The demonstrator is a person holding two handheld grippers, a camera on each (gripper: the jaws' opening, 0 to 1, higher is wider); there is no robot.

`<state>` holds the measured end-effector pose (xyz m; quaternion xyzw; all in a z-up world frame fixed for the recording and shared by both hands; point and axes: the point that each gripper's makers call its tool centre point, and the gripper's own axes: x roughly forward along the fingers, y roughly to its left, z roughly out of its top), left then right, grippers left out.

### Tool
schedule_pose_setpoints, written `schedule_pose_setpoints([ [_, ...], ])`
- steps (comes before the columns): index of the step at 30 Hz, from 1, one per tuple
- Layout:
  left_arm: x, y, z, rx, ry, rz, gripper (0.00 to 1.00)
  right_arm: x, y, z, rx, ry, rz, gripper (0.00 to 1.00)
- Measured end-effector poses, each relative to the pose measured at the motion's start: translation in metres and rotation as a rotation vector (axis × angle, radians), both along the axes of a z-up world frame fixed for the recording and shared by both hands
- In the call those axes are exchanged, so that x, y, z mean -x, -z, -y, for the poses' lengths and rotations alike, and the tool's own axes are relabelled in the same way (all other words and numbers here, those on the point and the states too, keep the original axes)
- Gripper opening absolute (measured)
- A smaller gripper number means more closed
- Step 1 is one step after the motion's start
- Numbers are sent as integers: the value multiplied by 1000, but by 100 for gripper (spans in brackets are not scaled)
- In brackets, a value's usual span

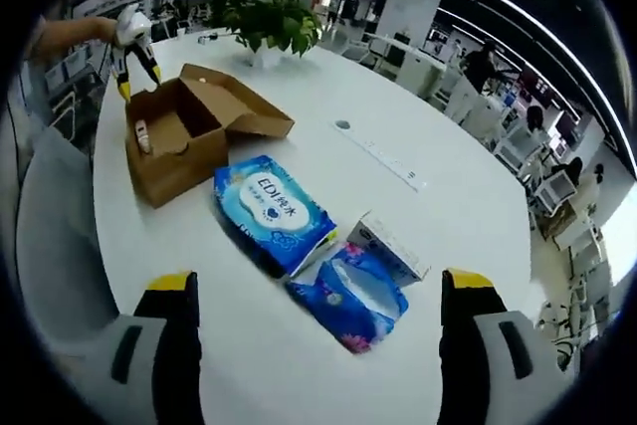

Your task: Operate the shoe box by opening the lid, removing the specified soft item, and placing it in the target area until the item is outside and the box remains undamaged.

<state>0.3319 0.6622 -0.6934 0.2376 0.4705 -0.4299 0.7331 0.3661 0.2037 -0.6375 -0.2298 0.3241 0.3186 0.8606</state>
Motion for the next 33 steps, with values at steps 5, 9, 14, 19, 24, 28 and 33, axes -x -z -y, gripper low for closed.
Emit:
schedule_pose_setpoints([
  [5,-2,14,7,-47,89,-45,48,29,0,-4,-36,44,0,96],
  [9,2,27,14,-90,209,-91,48,48,-7,-12,-78,75,13,96],
  [14,8,46,14,-167,342,-143,51,68,-20,-23,-115,112,39,96],
  [19,12,58,16,-202,409,-172,51,87,-26,-34,-144,144,58,96],
  [24,21,72,19,-244,532,-209,51,105,-22,-42,-160,167,51,96],
  [28,20,81,24,-240,548,-226,50,119,-15,-48,-170,188,33,96],
  [33,17,84,24,-257,540,-229,46,133,-6,-55,-195,214,19,96],
])
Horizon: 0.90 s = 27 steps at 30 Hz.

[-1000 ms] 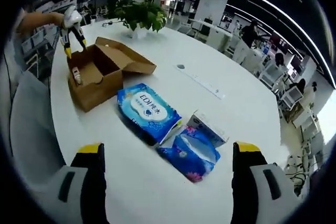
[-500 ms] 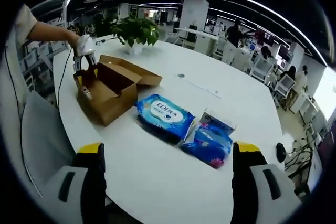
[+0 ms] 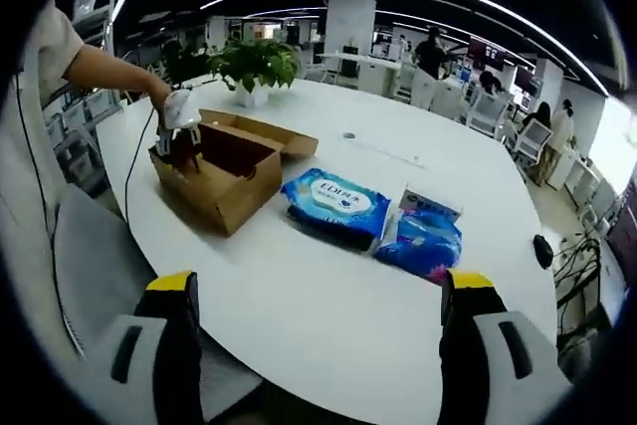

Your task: Operate the shoe box by opening the lid, removing the specified soft item, and placing it in the target area until the item is outside and the box remains undamaged.

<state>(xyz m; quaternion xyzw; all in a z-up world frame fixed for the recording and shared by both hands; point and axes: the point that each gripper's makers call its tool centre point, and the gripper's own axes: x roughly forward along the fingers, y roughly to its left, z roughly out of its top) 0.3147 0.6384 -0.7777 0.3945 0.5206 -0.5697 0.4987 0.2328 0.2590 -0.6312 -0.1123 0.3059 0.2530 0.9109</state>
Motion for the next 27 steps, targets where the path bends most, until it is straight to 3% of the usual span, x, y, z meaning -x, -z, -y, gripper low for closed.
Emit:
schedule_pose_setpoints([
  [3,-1,1,0,6,5,3,44,7,7,-4,-14,10,-14,96],
  [8,-7,3,1,13,-18,61,36,16,11,-10,-48,35,-17,96],
  [13,-6,4,1,21,-35,98,36,20,13,-17,-40,37,-8,96],
  [17,-11,5,2,43,-48,178,32,22,14,-25,-57,38,4,96],
  [27,-5,4,2,89,-88,211,26,24,19,-35,-58,16,-8,93],
])
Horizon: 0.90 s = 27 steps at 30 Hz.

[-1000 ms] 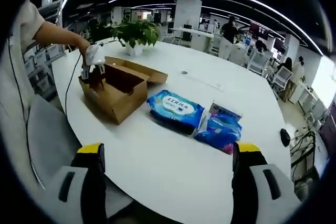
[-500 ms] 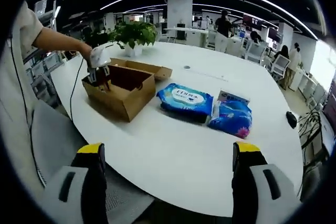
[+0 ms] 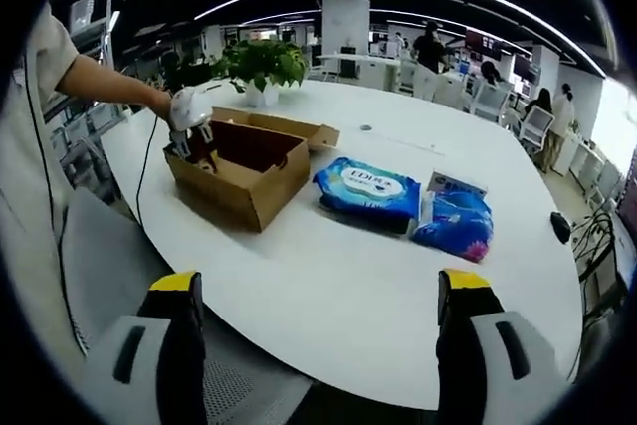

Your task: Operate the shoe box by opening the lid, removing the specified soft item, and placing it in the target area until the item is outside and the box remains undamaged.

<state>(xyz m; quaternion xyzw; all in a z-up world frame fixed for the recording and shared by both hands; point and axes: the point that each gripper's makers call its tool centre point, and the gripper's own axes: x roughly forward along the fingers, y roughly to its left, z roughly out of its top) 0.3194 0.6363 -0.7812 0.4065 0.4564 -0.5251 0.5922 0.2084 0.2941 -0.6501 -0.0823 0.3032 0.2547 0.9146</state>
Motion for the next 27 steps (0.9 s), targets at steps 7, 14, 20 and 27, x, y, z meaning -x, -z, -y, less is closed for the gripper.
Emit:
schedule_pose_setpoints([
  [7,1,-1,-3,-7,-56,24,20,-5,-5,-5,-20,-10,23,92],
  [14,-5,-11,-8,-19,-103,72,19,-7,-9,-12,-41,-22,33,91],
  [20,-8,-30,-3,18,-172,122,19,-9,-13,-17,-56,-35,45,90],
  [27,-10,-55,9,89,-239,170,19,-17,-22,-28,-81,-59,65,88],
])
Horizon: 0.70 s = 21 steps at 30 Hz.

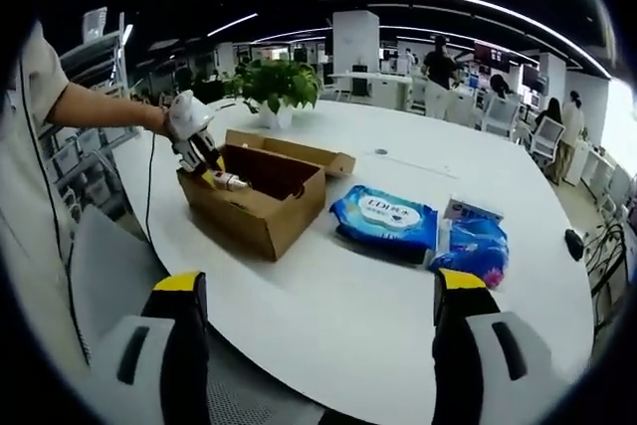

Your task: Operate the shoe box by opening the lid, removing the specified soft item, and placing it in the target area until the item is outside and the box remains undamaged.

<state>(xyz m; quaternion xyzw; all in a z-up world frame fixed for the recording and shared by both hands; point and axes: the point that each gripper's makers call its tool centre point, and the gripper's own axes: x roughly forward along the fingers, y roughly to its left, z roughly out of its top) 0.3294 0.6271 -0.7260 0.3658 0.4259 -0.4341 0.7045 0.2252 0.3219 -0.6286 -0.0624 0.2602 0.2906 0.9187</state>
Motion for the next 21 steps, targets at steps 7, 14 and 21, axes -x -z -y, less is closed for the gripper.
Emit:
schedule_pose_setpoints([
  [7,7,-14,13,62,-46,41,19,-8,-5,-10,-16,-10,10,84],
  [14,7,-25,25,138,-108,101,19,-13,-7,-22,-48,-10,-1,74],
  [21,8,-43,45,217,-151,159,19,-22,-11,-37,-87,-15,-7,67],
])
